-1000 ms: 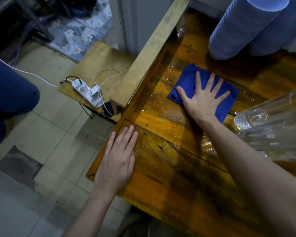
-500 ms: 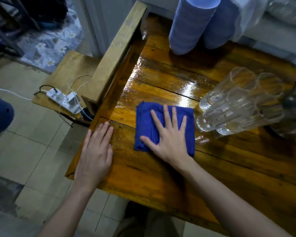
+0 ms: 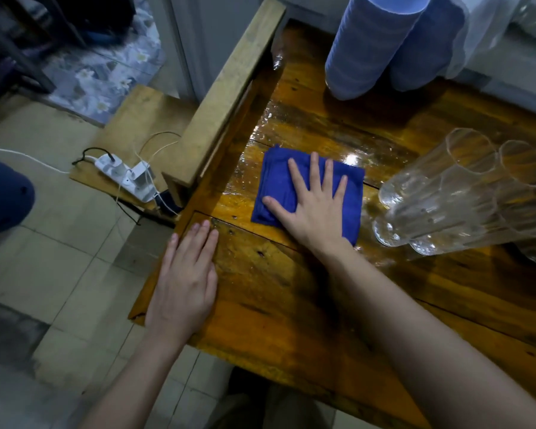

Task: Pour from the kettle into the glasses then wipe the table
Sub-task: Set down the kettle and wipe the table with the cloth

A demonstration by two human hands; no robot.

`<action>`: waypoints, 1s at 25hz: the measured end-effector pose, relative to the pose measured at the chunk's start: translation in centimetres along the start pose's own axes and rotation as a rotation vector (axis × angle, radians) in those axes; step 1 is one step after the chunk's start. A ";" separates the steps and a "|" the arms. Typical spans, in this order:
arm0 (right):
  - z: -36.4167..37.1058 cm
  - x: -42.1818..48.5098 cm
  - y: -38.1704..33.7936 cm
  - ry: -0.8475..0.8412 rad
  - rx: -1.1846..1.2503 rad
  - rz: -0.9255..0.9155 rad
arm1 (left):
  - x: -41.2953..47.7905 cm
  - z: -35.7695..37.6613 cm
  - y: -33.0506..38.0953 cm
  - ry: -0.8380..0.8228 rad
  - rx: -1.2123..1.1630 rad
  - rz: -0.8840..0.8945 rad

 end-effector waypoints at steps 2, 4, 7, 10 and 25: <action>0.2 4.0 -0.5 -0.002 0.002 0.000 | 0.1 0.0 -0.1 0.006 -0.010 -0.010; 0.4 7.4 -0.9 -0.016 -0.005 0.021 | 0.0 0.1 -0.1 0.018 -0.019 -0.003; 0.5 11.5 -1.6 -0.039 -0.023 0.057 | 0.1 0.2 -0.1 0.025 -0.023 0.009; 0.6 13.6 -2.1 -0.036 -0.022 0.088 | -0.1 0.3 -0.1 0.016 -0.019 0.001; -0.3 -11.7 -4.7 -0.028 0.057 -0.109 | -0.3 0.1 0.0 0.005 -0.020 0.041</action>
Point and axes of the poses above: each hand's wrist, its own x-axis towards the middle knuckle, its own z-axis out of the palm, y = z × x, the point moved 2 cm from there along x, towards the middle knuckle, and after that the axes turned 8 degrees about y, right-handed, at the moved point
